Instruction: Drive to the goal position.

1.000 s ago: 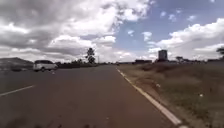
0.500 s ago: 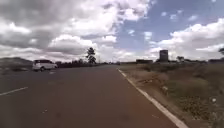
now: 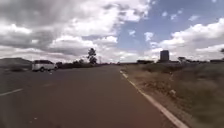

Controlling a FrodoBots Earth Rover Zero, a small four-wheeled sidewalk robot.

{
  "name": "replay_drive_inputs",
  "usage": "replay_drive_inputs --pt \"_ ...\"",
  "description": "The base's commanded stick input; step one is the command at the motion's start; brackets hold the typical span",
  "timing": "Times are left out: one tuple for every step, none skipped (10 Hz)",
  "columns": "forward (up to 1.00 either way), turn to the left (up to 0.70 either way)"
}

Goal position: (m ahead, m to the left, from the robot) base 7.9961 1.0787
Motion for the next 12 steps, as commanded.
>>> replay_drive_inputs --pt "0.70 0.00" --pt "0.70 0.00" --pt "0.70 0.00" --pt "0.70 -0.26" --pt "0.70 -0.27" --pt "0.70 -0.28" --pt "0.70 -0.28" --pt "0.70 -0.26" --pt "0.70 -0.18" --pt "0.70 -0.10" --pt "0.70 -0.03" --pt "0.70 0.00"
